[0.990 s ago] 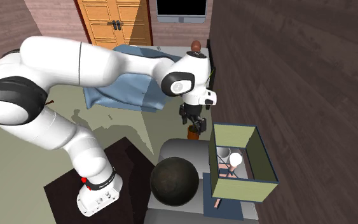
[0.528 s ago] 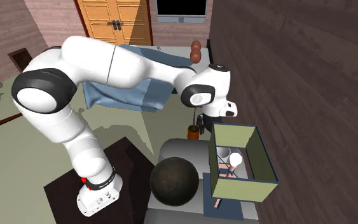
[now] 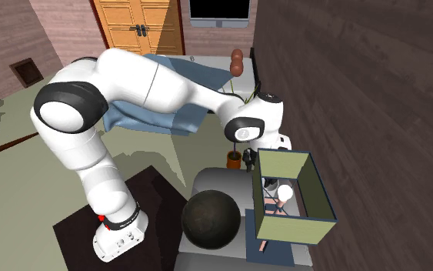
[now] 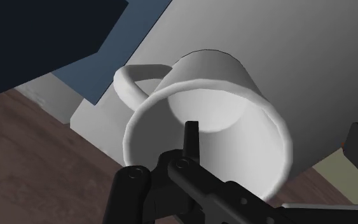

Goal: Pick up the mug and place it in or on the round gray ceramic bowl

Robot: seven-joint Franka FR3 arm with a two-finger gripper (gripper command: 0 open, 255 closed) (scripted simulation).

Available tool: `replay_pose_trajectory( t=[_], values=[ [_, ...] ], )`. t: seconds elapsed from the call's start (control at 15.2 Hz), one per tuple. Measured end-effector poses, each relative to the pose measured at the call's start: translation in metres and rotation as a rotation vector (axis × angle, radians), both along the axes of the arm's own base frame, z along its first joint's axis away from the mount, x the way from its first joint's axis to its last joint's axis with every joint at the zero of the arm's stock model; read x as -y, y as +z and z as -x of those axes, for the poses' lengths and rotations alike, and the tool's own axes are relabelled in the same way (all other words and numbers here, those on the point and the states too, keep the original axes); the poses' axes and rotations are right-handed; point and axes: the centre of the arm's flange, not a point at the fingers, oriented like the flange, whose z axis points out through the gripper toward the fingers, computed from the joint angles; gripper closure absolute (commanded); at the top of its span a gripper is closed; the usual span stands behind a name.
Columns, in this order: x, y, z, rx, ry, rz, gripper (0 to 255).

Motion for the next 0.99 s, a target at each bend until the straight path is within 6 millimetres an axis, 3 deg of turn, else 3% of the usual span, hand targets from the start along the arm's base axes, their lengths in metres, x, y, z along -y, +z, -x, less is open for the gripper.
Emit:
replay_pose_trajectory(
  t=[0.53,0.59,0.99],
  values=[
    [0.0010,-0.0085,0.0003,0.000,0.000,0.000,0],
    [0.0010,-0.0085,0.0003,0.000,0.000,0.000,255],
    [0.0010,-0.0085,0.0003,0.000,0.000,0.000,255]
  ],
)
